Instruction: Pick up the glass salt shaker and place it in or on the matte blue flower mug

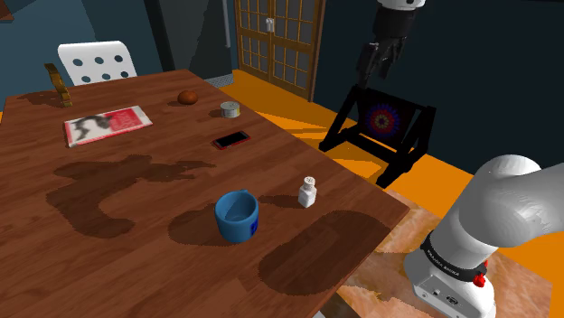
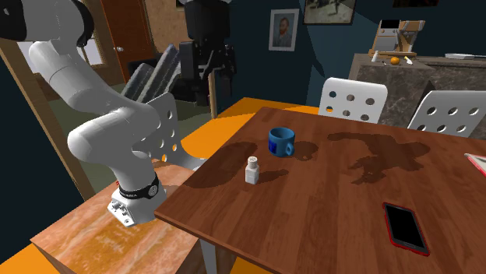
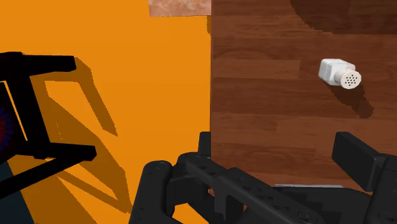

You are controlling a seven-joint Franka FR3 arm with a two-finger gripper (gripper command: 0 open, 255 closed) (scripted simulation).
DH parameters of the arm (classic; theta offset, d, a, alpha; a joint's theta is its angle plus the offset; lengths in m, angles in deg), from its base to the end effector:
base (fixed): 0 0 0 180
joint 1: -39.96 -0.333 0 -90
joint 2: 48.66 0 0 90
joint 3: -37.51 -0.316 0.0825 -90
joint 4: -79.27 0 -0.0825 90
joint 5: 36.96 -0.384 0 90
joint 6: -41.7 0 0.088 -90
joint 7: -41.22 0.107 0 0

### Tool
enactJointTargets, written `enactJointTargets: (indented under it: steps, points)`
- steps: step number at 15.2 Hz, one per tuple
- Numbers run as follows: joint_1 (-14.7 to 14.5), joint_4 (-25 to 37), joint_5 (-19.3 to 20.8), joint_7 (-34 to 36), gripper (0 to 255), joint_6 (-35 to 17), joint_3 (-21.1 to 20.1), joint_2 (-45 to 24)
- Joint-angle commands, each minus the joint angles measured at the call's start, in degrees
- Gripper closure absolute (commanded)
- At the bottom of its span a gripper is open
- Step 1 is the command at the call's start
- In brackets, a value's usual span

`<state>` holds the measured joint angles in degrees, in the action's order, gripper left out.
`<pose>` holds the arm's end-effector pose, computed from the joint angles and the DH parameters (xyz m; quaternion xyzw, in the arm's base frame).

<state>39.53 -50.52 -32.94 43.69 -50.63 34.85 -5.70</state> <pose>0.3215 0.0154 0.6262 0.9976 -0.0003 0.0498 0.0488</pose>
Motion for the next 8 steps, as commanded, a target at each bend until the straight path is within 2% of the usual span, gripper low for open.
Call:
enactJointTargets:
  steps: [1, 8]
  points:
    - [0.0, 0.0, 0.0, 0.0, 0, 0.0, 0.0, 0.0]
    - [-1.91, -8.07, -4.9, 4.06, 0, -8.86, -2.21, -4.01]
